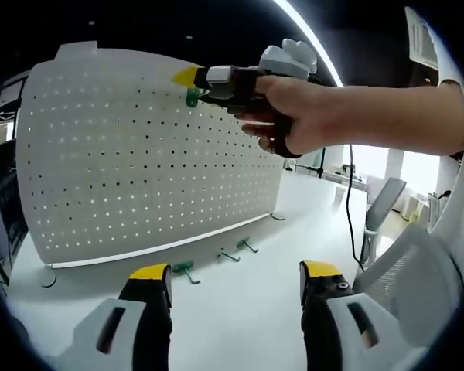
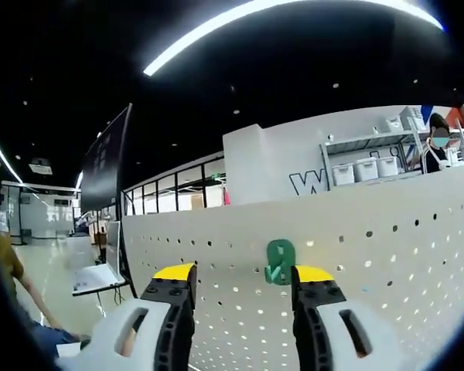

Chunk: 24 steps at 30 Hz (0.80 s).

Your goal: Insert the hook assembly into the mounting plate slot until the hook locks in place.

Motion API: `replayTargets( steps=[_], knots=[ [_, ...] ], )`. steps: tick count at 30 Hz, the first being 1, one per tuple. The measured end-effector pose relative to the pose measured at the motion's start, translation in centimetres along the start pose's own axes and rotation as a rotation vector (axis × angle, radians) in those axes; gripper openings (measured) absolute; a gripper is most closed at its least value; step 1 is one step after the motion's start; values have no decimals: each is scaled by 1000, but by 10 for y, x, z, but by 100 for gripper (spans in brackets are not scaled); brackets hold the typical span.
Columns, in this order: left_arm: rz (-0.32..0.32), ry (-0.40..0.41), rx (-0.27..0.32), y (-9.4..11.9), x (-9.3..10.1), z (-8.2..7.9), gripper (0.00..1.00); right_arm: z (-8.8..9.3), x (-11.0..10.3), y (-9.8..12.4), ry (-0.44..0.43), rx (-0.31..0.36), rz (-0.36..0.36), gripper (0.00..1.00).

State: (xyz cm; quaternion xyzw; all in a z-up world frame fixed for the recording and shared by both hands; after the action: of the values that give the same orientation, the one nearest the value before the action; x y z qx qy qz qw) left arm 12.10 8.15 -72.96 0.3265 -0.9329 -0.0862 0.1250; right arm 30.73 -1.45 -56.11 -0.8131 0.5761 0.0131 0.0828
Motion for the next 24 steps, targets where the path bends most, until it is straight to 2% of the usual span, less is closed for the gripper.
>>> replayTargets(
  steps=[6,10,13,17,24],
  knots=[
    [0,-3,1,0,1,-1,69,0,0,2,44,-12,-23,46],
    [-5,-2,7,1,0,-1,69,2,2,7,79,-20,-87,46],
    [-4,-2,4,1,0,-1,69,6,-1,12,126,-35,-175,47],
    [-8,1,7,1,-1,-1,69,7,4,18,113,-34,-197,48],
    [-3,-7,3,1,0,0,69,6,4,22,142,-39,-218,48]
  ],
)
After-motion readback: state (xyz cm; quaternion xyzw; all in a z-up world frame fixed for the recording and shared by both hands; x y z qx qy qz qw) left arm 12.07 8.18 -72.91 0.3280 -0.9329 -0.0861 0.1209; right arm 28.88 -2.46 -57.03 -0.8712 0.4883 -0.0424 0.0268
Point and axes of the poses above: the point that each gripper's makers call its tool centre point, and the gripper's own axes: y roughly backward along the fingers, x roughly to its right, z roughly out of its underside, the point moved 4 cm from there along y, roughly backward along the fingers, and after that the axes turned 7 degrees about z, right-handed, at the moved point
